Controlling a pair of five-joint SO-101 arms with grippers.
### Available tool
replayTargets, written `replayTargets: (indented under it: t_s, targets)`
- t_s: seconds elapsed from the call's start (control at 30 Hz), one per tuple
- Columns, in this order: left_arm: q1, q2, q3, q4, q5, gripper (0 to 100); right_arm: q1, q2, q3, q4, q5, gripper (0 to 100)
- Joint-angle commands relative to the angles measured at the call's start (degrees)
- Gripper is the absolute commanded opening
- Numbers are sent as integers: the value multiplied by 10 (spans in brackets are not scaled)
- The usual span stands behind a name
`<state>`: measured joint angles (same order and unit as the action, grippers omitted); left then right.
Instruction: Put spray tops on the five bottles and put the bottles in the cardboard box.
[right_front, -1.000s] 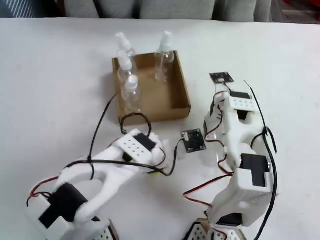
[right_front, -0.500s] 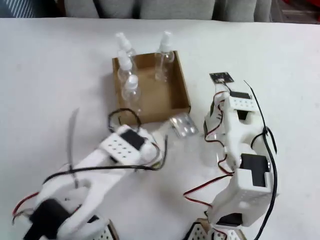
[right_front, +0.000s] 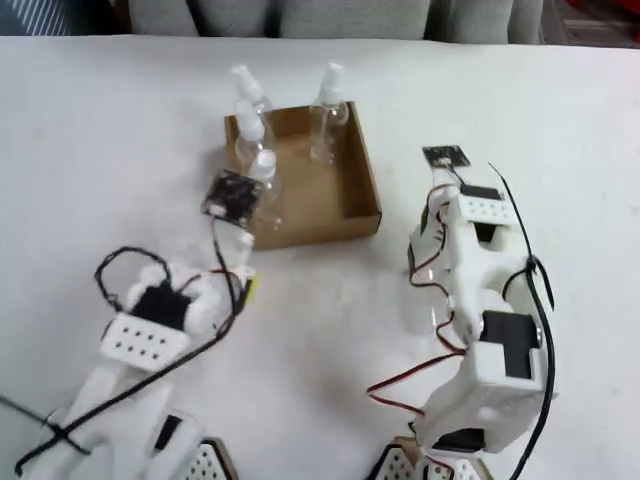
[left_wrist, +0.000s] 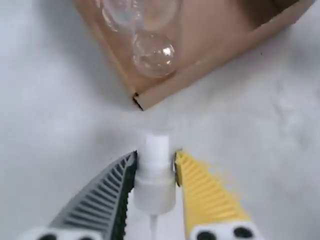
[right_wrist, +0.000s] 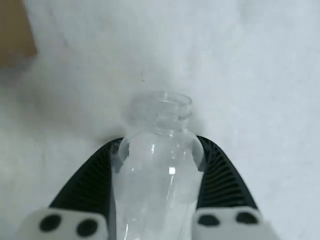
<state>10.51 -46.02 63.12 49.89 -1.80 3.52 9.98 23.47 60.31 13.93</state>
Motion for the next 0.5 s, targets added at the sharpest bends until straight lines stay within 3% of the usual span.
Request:
replayTargets:
  t_s: [0.0, 0.27, 0.47]
  targets:
    - [-51, -72, 22, -40, 11, 20, 5, -87, 25, 11, -16, 16]
    - [-88, -102, 42, -67, 13, 20, 2, -316, 91, 12, -14, 16]
    - [-90, -102, 41, -69, 13, 20, -59, -440, 93, -7, -14, 18]
